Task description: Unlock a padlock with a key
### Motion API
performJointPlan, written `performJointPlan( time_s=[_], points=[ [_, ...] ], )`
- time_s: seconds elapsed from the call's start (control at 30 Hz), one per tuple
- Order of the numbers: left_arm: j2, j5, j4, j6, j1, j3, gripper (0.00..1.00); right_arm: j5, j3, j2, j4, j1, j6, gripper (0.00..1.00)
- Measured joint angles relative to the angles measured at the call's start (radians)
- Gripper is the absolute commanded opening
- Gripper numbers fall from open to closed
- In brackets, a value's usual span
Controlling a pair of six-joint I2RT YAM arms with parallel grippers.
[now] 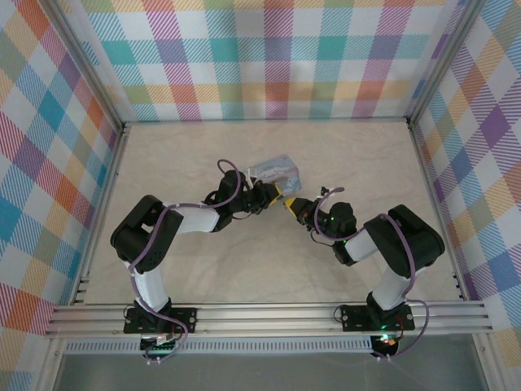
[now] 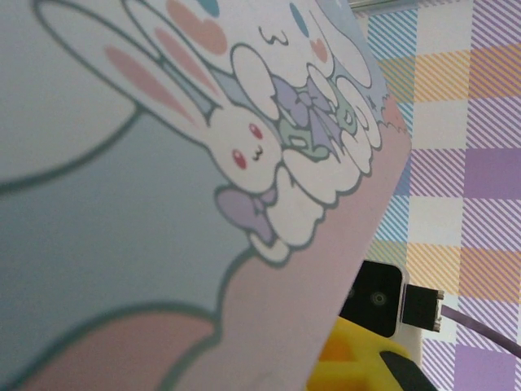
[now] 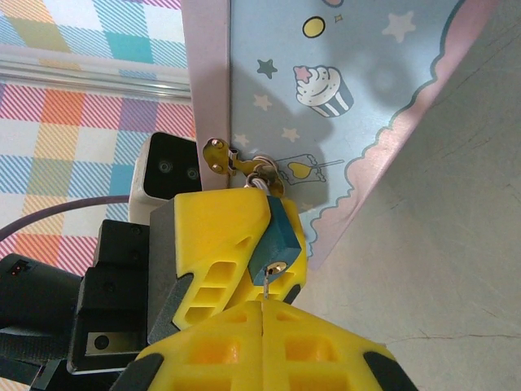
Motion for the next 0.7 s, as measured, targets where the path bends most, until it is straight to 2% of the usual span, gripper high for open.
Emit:
performJointPlan(
  time_s=[0.7],
  points=[
    [0.007,0.005,0.052,-0.037,0.006,-0.007,0.11,0.012,0.018,0.013,0.001,0.003,-0.001,0.00]
  ],
)
